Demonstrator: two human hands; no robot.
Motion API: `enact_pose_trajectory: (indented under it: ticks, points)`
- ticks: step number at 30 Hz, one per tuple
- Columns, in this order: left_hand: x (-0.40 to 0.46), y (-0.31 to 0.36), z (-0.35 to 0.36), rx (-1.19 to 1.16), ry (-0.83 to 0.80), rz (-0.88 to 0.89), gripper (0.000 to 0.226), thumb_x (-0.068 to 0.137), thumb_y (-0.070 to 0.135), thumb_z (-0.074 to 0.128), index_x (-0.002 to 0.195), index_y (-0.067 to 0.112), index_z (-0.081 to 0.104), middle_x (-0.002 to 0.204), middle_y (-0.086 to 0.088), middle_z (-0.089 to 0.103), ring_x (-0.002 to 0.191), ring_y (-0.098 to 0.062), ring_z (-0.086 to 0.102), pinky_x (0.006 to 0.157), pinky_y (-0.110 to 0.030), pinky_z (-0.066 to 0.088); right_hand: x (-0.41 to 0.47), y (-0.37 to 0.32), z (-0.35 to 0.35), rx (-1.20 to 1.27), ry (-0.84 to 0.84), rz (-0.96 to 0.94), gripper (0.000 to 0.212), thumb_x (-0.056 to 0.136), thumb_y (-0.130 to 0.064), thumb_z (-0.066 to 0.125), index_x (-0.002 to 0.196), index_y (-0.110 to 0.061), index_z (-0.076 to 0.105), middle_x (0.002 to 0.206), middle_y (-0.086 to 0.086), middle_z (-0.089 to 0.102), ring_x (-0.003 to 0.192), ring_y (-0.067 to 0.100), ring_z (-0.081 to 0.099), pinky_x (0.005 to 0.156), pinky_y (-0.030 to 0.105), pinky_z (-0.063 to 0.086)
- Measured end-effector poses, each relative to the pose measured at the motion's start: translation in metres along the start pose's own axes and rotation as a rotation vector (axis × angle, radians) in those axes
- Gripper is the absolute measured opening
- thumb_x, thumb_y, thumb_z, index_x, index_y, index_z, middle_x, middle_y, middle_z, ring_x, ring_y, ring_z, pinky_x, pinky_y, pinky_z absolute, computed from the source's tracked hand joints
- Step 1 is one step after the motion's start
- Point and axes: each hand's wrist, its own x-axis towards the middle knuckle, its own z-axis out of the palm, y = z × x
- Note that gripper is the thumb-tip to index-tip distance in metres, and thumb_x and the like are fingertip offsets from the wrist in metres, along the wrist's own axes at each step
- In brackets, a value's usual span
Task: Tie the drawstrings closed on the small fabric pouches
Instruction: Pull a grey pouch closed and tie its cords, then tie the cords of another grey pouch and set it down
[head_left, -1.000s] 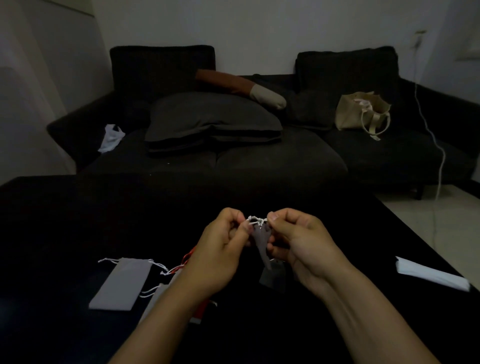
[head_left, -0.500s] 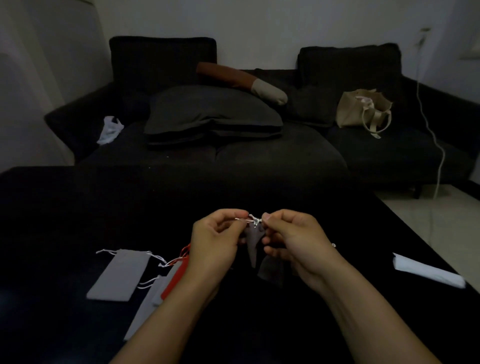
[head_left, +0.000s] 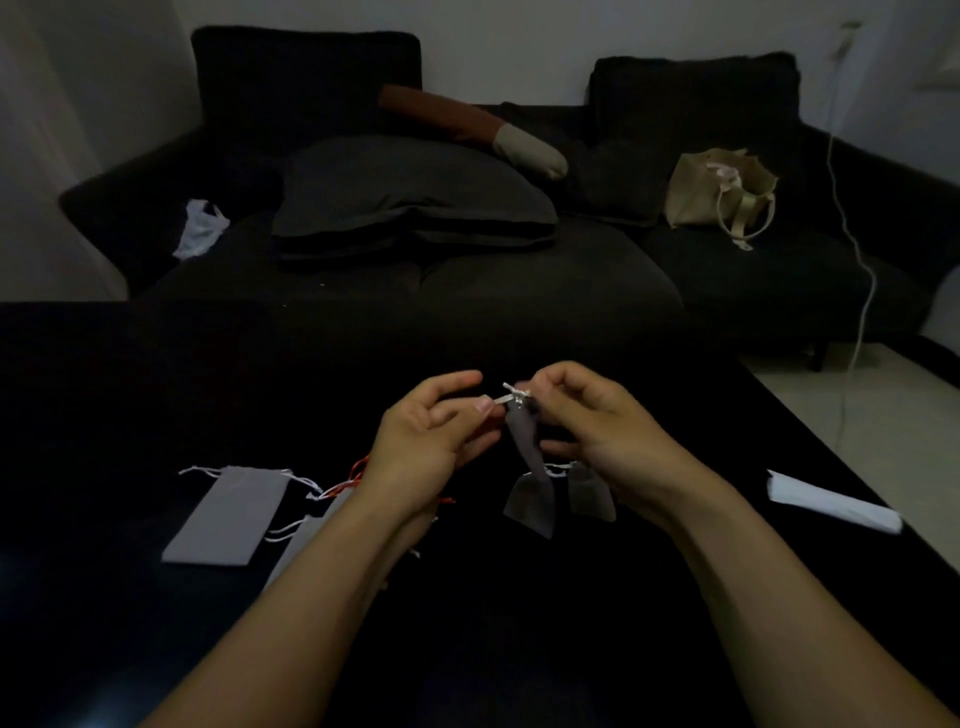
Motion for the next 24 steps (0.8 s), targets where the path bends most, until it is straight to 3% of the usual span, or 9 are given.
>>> enact_pose_trajectory:
  ticks: [3, 7, 11, 13, 15, 17, 20, 22, 24]
  points:
    - [0.003, -0.005, -0.004, 0.107, -0.038, -0.054, 0.024, 0.093, 0.007, 0.062, 0.117, 0.012, 0.062, 0.090, -0.005, 0.077, 0.086, -0.016, 0.075, 0.068, -0.025, 0.058, 0.006, 0.015, 0.003, -0.011, -0.037, 0.059, 0.015, 0.086, -0.005, 0.070, 0.091, -0.013, 0.057, 0.076, 0.005, 0.067, 0.063, 0.008, 0.063, 0.053, 0.019, 0.048]
    - [0.011, 0.009, -0.034, 0.953, 0.145, 0.224, 0.029, 0.090, 0.026, 0.069, 0.117, 0.014, 0.065, 0.097, 0.003, 0.071, 0.083, -0.001, 0.068, 0.071, -0.018, 0.053, 0.023, 0.042, 0.000, -0.252, 0.377, 0.141, 0.022, 0.079, -0.014, 0.080, 0.077, -0.011, 0.059, 0.071, 0.010, 0.068, 0.062, 0.019, 0.064, 0.061, 0.032, 0.052]
    - [0.003, 0.027, -0.070, 1.438, 0.097, 0.057, 0.031, 0.081, 0.040, 0.076, 0.104, 0.019, 0.070, 0.102, -0.001, 0.073, 0.097, -0.020, 0.068, 0.086, -0.034, 0.054, 0.032, 0.058, -0.012, -0.521, 0.539, 0.202, 0.023, 0.076, -0.031, 0.082, 0.076, -0.019, 0.062, 0.073, -0.002, 0.068, 0.069, 0.013, 0.065, 0.054, 0.023, 0.046]
    - [-0.004, 0.032, -0.080, 1.521, 0.085, -0.036, 0.034, 0.075, 0.043, 0.081, 0.099, 0.023, 0.067, 0.100, 0.000, 0.071, 0.095, -0.021, 0.067, 0.081, -0.032, 0.052, 0.035, 0.060, -0.012, -0.530, 0.589, 0.230, 0.022, 0.077, -0.033, 0.080, 0.075, -0.022, 0.062, 0.074, -0.004, 0.067, 0.063, 0.008, 0.061, 0.046, 0.019, 0.039]
    - [-0.009, 0.035, -0.089, 1.508, 0.049, -0.113, 0.046, 0.066, 0.044, 0.086, 0.101, 0.024, 0.065, 0.101, 0.002, 0.069, 0.095, -0.019, 0.066, 0.083, -0.033, 0.053, 0.038, 0.060, -0.012, -0.445, 0.628, 0.268, 0.021, 0.079, -0.034, 0.078, 0.076, -0.020, 0.063, 0.080, 0.001, 0.069, 0.065, 0.012, 0.062, 0.049, 0.024, 0.048]
    - [-0.016, 0.036, -0.098, 1.541, -0.003, -0.207, 0.063, 0.059, 0.046, 0.090, 0.110, 0.022, 0.062, 0.106, 0.005, 0.063, 0.099, -0.017, 0.064, 0.087, -0.034, 0.053, 0.038, 0.055, -0.009, -0.368, 0.683, 0.285, 0.023, 0.080, -0.036, 0.077, 0.082, -0.018, 0.063, 0.090, 0.005, 0.069, 0.076, 0.020, 0.065, 0.066, 0.038, 0.058]
    - [-0.025, 0.033, -0.107, 1.627, -0.090, -0.320, 0.083, 0.049, 0.047, 0.093, 0.118, 0.022, 0.055, 0.115, 0.005, 0.059, 0.103, -0.017, 0.061, 0.090, -0.035, 0.053, 0.033, 0.043, 0.007, -0.749, 0.768, 0.081, 0.032, 0.078, -0.038, 0.078, 0.099, -0.021, 0.062, 0.114, 0.008, 0.061, 0.100, 0.027, 0.061, 0.088, 0.043, 0.054]
    - [-0.029, 0.034, -0.114, 1.594, -0.137, -0.353, 0.089, 0.048, 0.042, 0.095, 0.124, 0.022, 0.053, 0.121, 0.004, 0.061, 0.106, -0.017, 0.061, 0.092, -0.034, 0.052, 0.027, 0.032, 0.036, -0.809, 0.551, -0.132, 0.035, 0.073, -0.038, 0.081, 0.099, -0.023, 0.063, 0.108, 0.005, 0.062, 0.096, 0.022, 0.061, 0.086, 0.039, 0.052]
    - [-0.030, 0.041, -0.122, 1.552, -0.162, -0.341, 0.092, 0.046, 0.034, 0.097, 0.127, 0.022, 0.053, 0.124, 0.004, 0.061, 0.108, -0.017, 0.060, 0.096, -0.035, 0.052, 0.016, 0.028, 0.075, -0.722, 0.043, -0.113, 0.040, 0.066, -0.038, 0.087, 0.098, -0.025, 0.066, 0.099, -0.002, 0.067, 0.084, 0.011, 0.062, 0.079, 0.032, 0.052]
